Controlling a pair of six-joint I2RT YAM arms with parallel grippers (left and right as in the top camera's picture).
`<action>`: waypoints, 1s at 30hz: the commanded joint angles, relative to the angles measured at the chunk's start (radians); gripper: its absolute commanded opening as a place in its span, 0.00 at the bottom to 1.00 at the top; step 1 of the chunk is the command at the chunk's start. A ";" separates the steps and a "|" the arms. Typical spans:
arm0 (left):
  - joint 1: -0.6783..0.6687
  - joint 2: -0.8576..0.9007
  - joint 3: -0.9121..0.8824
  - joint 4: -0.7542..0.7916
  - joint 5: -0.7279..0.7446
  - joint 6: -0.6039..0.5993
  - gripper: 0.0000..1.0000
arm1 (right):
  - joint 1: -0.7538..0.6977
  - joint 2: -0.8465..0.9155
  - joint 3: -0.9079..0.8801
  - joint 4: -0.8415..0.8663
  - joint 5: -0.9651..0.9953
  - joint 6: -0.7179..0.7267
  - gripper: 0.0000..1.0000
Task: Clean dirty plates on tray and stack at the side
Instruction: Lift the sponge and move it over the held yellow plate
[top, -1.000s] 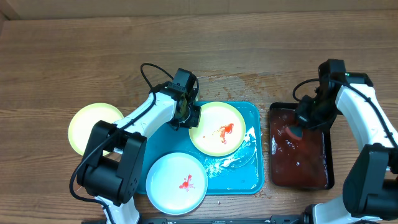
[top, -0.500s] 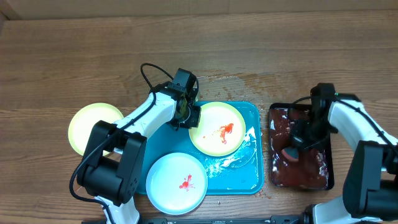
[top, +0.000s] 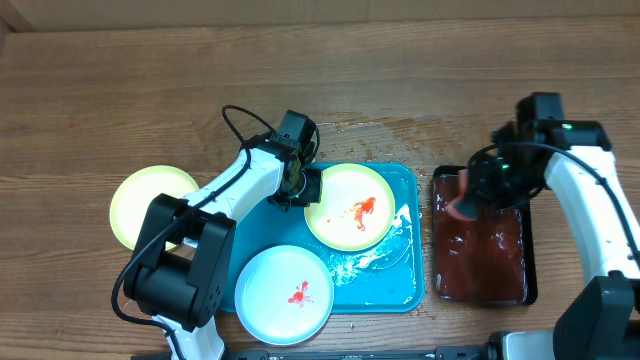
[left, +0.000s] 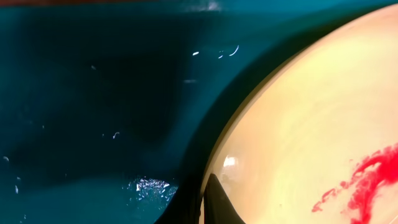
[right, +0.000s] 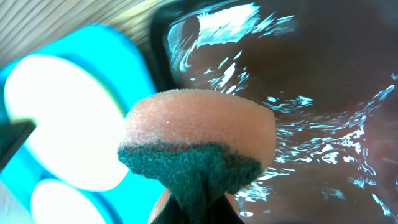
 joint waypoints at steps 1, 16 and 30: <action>-0.008 0.044 -0.016 -0.022 -0.041 -0.129 0.04 | 0.095 -0.007 0.009 0.020 -0.121 -0.109 0.04; -0.008 0.044 -0.016 -0.074 -0.005 -0.396 0.04 | 0.408 -0.005 0.008 0.244 -0.132 0.142 0.04; -0.008 0.044 -0.016 -0.031 0.031 -0.029 0.04 | 0.409 0.082 -0.098 0.357 -0.114 -0.022 0.04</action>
